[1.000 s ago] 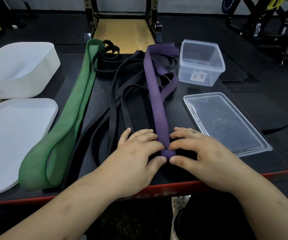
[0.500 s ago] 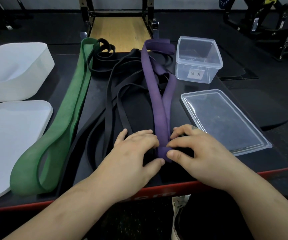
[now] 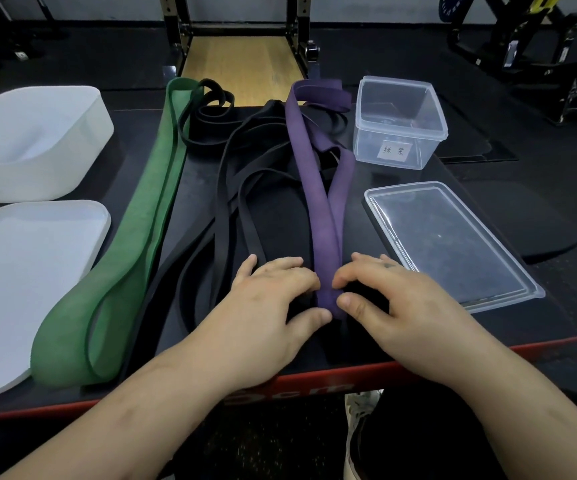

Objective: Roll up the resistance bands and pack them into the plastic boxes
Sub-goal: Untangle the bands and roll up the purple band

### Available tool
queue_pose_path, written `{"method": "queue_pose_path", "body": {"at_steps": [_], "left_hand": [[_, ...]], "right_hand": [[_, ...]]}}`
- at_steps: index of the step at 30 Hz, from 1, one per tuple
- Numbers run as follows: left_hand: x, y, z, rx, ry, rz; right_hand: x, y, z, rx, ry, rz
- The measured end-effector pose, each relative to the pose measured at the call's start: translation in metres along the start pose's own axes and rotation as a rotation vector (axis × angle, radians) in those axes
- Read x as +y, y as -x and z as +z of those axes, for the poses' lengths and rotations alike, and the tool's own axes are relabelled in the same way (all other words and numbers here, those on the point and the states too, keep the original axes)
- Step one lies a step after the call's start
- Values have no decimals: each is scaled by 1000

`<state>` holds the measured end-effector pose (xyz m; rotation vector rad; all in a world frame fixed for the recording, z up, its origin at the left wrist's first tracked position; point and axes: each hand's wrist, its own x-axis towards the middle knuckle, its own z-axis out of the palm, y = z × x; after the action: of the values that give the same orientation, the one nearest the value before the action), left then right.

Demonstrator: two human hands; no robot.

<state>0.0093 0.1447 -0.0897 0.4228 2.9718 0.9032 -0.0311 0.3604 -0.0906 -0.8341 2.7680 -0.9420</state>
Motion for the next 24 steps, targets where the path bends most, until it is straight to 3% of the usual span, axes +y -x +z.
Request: {"method": "queue_pose_path", "body": {"at_steps": [11, 24], "left_hand": [[1, -4, 0, -16, -8, -56], [-2, -3, -6, -115, 100, -40]], "right_hand": [[0, 2, 1, 28, -22, 76], [0, 4, -1, -55, 0, 51]]}}
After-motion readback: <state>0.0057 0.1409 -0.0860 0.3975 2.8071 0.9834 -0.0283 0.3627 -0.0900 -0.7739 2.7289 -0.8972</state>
